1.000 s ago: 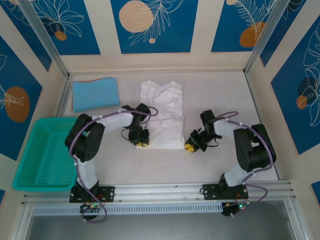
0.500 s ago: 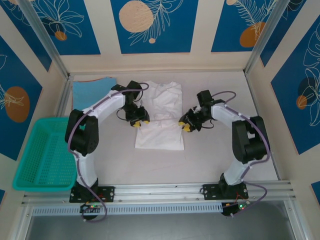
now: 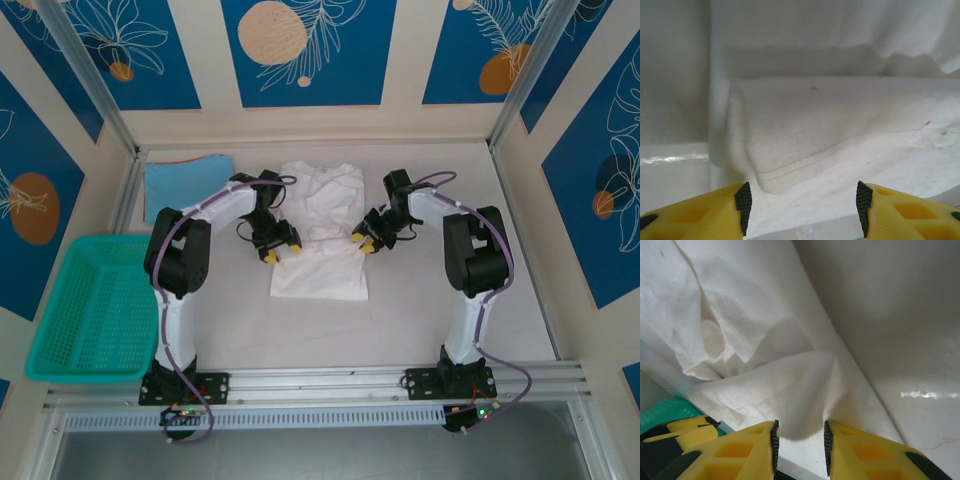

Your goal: Fold and stack the t-shirts

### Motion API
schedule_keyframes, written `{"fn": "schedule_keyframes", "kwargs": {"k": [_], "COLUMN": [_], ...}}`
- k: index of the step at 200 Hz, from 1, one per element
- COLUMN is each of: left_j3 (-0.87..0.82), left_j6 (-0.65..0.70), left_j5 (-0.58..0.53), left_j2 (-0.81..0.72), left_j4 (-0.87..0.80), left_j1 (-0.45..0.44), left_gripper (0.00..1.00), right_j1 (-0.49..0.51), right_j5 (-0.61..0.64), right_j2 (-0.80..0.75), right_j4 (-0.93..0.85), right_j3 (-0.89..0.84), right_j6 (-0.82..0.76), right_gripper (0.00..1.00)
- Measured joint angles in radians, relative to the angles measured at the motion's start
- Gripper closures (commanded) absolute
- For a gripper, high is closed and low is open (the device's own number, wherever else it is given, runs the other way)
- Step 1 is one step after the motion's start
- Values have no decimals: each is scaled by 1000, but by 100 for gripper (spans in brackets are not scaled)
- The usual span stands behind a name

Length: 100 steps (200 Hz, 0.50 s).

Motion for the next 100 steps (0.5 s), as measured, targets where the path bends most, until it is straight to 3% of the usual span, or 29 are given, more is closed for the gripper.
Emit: {"fn": "schedule_keyframes", "kwargs": {"k": [100], "left_j3": [67], "left_j6": [-16], "left_j5": [4], "left_j2": [59], "left_j4": [13], "left_j1": [14], "left_gripper": [72], "right_j1": [-13], "right_j5": [-5], "right_j2": [73], "right_j4": [-30], "right_j3": [67], "right_j6": [84], "right_gripper": [71]}}
